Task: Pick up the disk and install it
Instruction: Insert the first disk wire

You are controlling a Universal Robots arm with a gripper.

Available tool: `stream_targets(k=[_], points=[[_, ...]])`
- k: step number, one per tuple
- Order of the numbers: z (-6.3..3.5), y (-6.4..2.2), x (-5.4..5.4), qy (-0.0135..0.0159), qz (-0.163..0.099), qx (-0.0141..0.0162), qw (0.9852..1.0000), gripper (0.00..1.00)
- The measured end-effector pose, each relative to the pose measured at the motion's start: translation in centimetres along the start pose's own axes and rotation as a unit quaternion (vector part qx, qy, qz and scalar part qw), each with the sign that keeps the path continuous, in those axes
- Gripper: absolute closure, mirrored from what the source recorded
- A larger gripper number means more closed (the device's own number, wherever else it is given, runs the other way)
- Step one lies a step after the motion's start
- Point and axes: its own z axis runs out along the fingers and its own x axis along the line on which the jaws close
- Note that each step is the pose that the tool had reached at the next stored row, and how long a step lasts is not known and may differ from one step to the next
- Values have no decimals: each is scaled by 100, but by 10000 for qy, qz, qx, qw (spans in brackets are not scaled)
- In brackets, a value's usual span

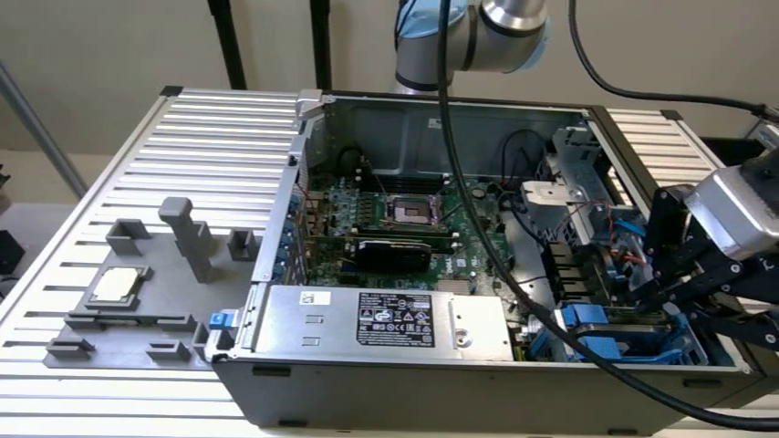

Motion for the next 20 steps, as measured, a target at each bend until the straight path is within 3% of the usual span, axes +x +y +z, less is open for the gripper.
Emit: stream_targets(k=[2, 5, 13, 20], points=[[10, 1, 2, 35, 82, 4, 10000, 84], [25, 0, 4, 56, 215, 10, 9998, 84], [55, -1, 10, 28, 750, 71, 9972, 84], [92, -9, -6, 20, 968, 78, 9953, 84]])
